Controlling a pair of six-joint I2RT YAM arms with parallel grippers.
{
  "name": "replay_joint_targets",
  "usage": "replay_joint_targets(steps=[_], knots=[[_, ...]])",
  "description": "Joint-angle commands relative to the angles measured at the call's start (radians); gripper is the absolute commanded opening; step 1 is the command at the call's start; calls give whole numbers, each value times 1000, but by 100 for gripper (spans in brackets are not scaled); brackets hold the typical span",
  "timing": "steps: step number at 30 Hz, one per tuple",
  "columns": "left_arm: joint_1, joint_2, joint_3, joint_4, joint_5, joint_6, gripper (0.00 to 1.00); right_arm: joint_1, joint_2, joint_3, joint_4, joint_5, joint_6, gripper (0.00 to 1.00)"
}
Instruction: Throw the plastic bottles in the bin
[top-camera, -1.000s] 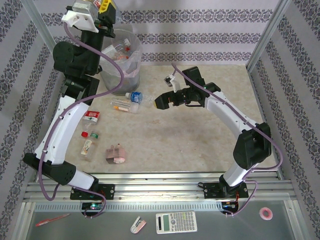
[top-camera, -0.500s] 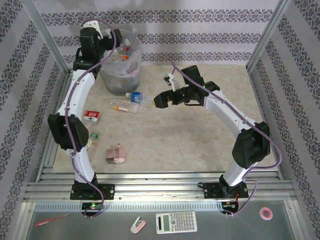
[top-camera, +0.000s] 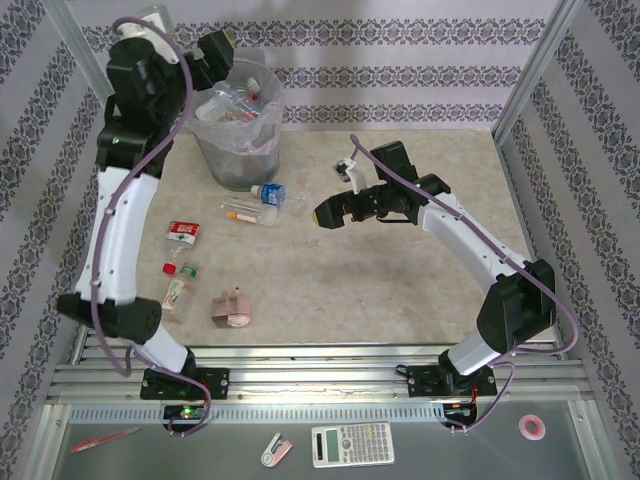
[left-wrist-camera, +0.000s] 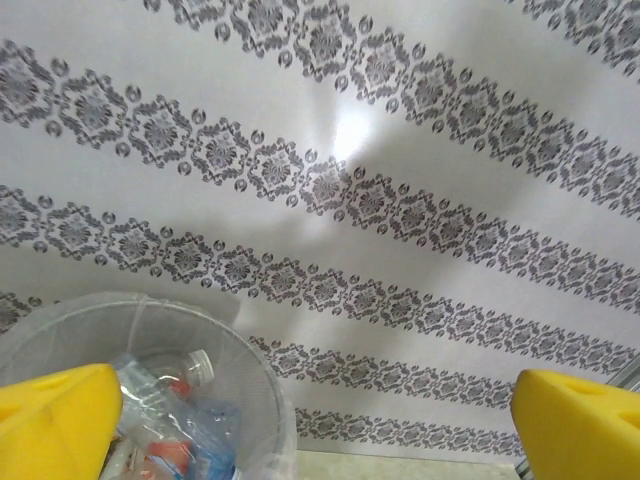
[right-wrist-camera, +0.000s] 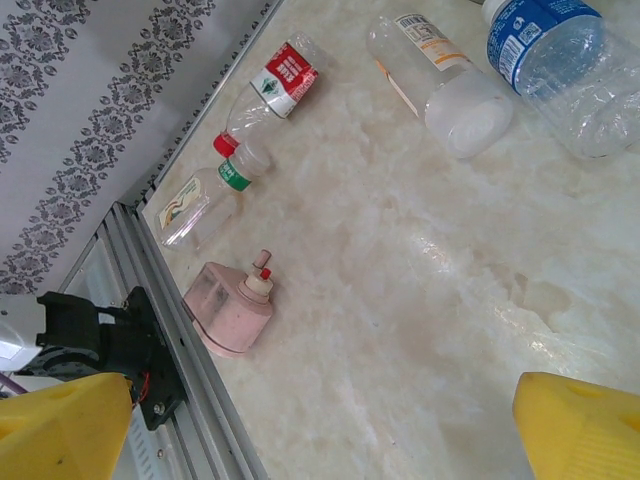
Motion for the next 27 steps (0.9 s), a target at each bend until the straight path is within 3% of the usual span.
replay_joint_targets(steps=[1,9,15,27], knots=[[-7,-32,-109,-56,-44,-31,100,9,-30,-10,-14,-32,-31,98],[-34,-152,-288,-116,-118,-113,100,11,-68,-63,-10,-35,-39,98],[-48,-146,-313,-243,-121,-210,100,9,-86,-84,-10,-37,-43,98],[-53,-152,-412,-329,-100,-385,100,3,-110,-109,-14,-40,-54,98]])
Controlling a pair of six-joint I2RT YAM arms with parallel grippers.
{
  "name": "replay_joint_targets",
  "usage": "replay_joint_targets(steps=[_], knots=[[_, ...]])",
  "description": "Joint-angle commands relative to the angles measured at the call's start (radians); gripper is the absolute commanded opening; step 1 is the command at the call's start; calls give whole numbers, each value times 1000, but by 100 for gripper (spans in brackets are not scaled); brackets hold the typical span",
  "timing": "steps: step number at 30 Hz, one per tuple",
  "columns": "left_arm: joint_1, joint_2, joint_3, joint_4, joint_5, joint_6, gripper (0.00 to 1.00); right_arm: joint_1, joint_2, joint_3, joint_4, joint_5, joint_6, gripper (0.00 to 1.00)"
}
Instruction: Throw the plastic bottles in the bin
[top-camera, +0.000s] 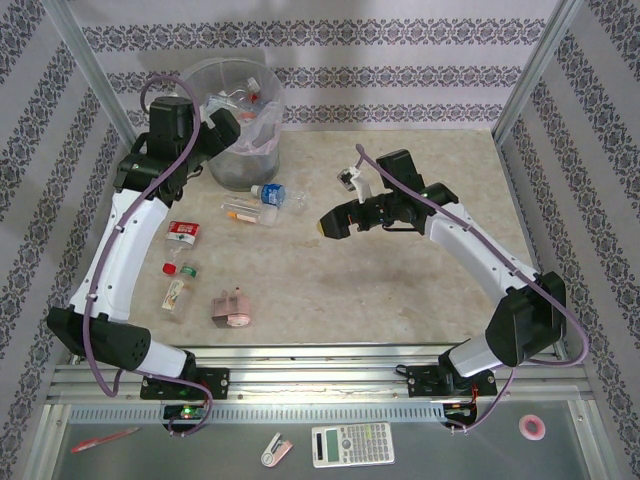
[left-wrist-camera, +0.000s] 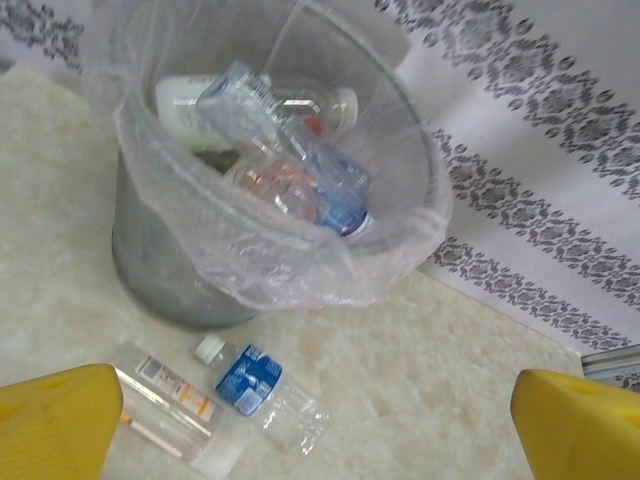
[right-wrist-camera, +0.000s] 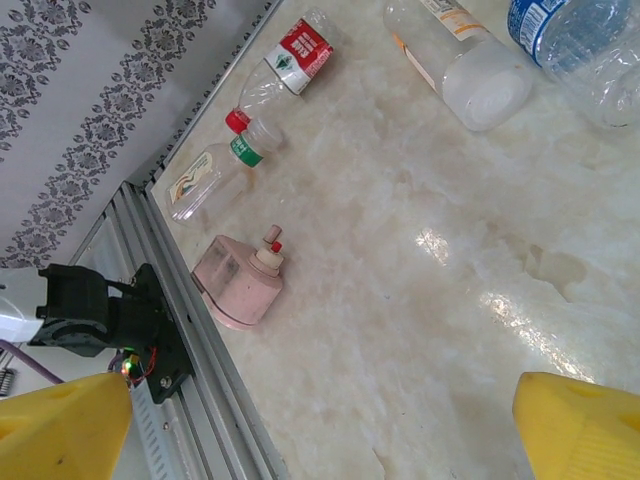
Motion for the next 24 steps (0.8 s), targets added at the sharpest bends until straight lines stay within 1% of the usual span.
replay_joint_targets(steps=[1,6,11,17,24], knots=[[-12,-23,-26,-65,5,-85,100,2,-27,-22,-7,-27,-29,98],[-12,4,-55,-120,11,-156,100,-3,-35,-27,-10,-30,-34,98],[-14,36,-95,-129,26,-200,100,-6,-37,-29,-10,-31,-33,98],[-24,77,-146,-90,61,-244,99,-9,-42,-33,-6,-24,-30,98],[-32,120,-273,-1,117,-330,98,-12,-61,-61,7,-15,-18,98]])
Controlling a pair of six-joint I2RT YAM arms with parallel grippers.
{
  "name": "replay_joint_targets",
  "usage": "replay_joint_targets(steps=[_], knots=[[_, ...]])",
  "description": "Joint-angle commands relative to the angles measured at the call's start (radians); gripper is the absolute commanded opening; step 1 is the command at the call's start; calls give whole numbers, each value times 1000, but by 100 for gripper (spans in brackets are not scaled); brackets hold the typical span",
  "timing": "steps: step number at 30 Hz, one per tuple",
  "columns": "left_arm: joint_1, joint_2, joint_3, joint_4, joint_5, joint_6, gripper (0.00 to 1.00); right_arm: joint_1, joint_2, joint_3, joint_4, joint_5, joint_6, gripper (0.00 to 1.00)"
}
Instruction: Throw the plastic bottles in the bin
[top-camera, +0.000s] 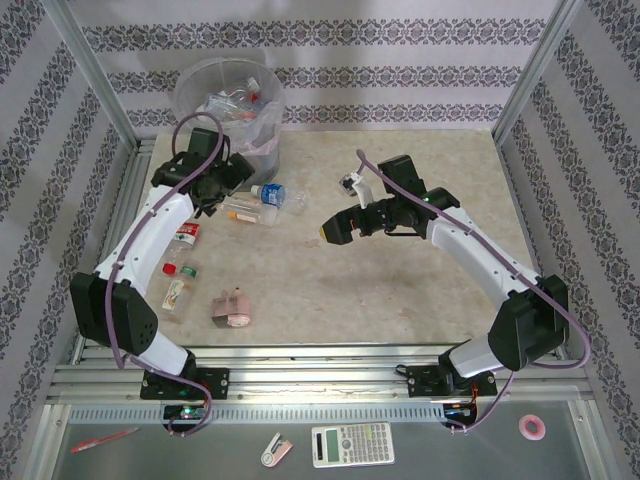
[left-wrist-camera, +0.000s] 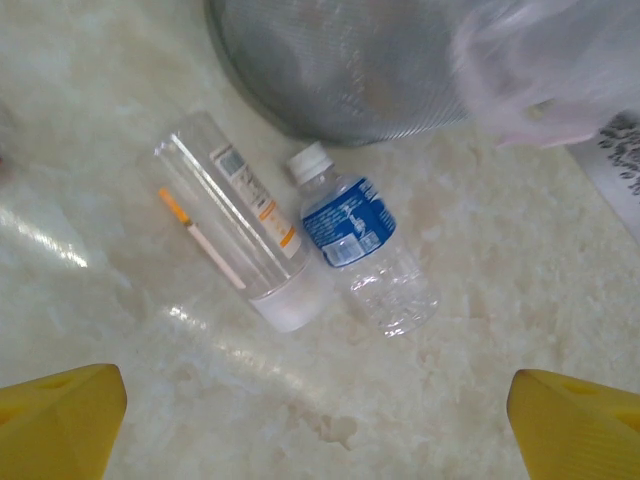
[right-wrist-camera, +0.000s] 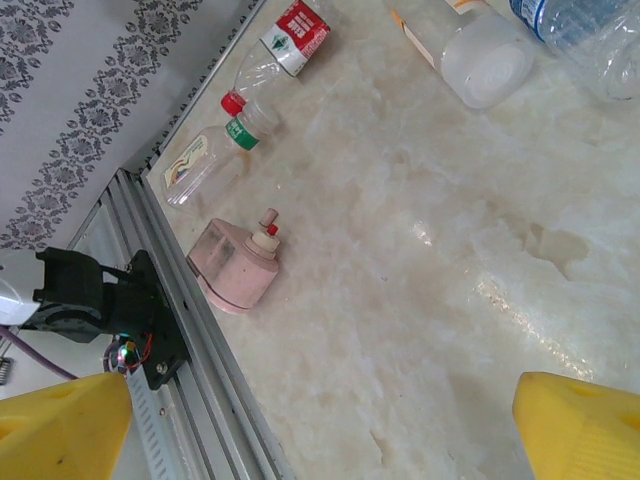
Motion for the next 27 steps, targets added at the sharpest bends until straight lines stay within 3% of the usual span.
replay_joint_targets(steps=[1,27], knots=[[-14,23,-58,70,42,-78,98,-10,-37,-18,12,-14,0,98],[-31,315,-45,214,63,-209,91,-25,-50,-37,8,-13,-2,98]])
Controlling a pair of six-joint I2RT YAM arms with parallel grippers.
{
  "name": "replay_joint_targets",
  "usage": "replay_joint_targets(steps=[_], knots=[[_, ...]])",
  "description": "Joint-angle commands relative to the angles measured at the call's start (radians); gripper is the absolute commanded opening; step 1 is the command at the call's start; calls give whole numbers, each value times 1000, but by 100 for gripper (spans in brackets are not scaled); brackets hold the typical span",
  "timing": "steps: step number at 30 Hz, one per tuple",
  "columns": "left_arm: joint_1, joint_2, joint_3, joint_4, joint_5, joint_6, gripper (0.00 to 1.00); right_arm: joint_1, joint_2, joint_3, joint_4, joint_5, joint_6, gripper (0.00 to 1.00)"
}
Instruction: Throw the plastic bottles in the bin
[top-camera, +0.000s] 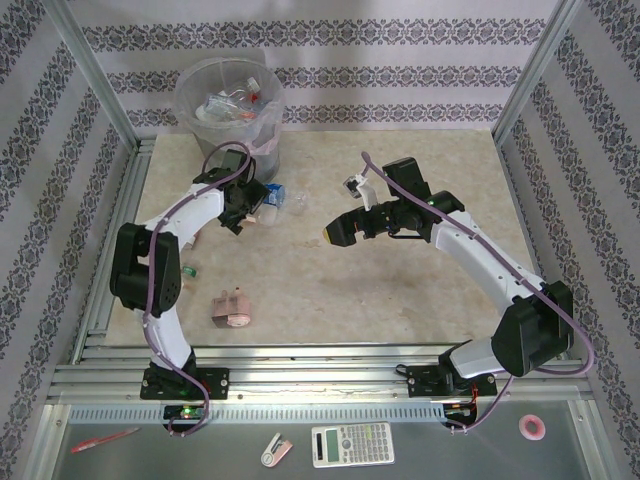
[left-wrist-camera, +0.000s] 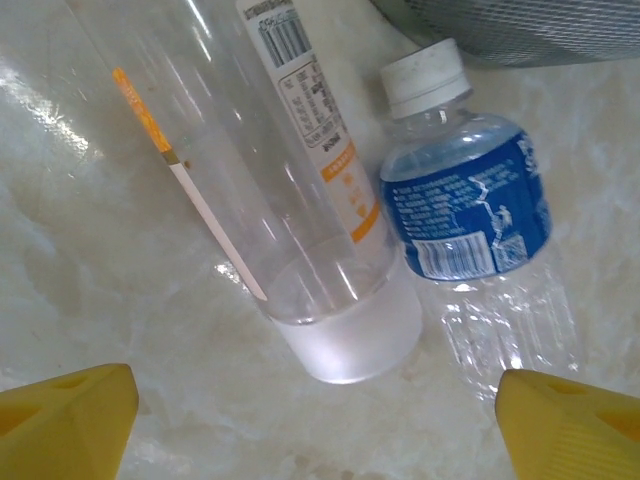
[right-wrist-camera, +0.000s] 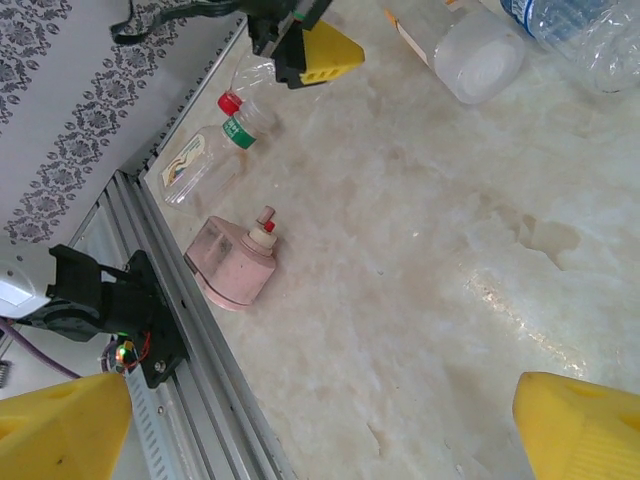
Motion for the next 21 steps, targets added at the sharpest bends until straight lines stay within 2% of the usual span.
replay_joint_targets(steps=[1,14,21], knots=[[-13,34,39,25,-8,-34,91,-13,-20,-8,2,-13,-5,98],[-16,107,50,77,-29,-75,89,-40,-21,2,-15,-42,-28,98],[-15,157,108,1,-76,-57,87,-45,-28,-18,-2,-48,-22,98]])
